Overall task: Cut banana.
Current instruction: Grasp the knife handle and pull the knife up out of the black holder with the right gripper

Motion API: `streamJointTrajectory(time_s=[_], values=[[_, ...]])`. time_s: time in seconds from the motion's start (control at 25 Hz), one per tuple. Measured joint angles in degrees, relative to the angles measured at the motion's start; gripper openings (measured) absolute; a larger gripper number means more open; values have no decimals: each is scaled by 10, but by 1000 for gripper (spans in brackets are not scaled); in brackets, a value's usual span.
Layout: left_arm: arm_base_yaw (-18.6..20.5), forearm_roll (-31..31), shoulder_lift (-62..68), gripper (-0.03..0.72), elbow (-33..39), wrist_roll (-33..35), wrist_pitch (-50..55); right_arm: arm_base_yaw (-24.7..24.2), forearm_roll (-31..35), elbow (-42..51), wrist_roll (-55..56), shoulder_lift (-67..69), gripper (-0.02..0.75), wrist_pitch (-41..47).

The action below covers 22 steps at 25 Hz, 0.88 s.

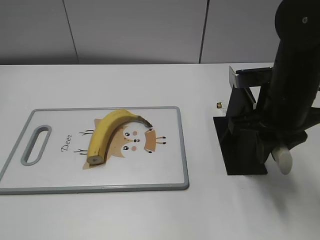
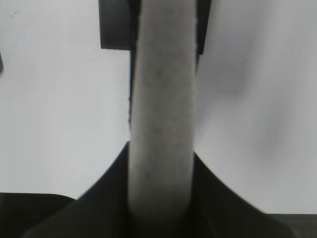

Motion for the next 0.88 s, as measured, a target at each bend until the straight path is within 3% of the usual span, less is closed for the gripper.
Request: streamJointTrajectory(time_s=[0.88], values=[[0, 0, 0, 549, 0, 0, 0, 0, 9, -38, -2, -33, 166, 49]])
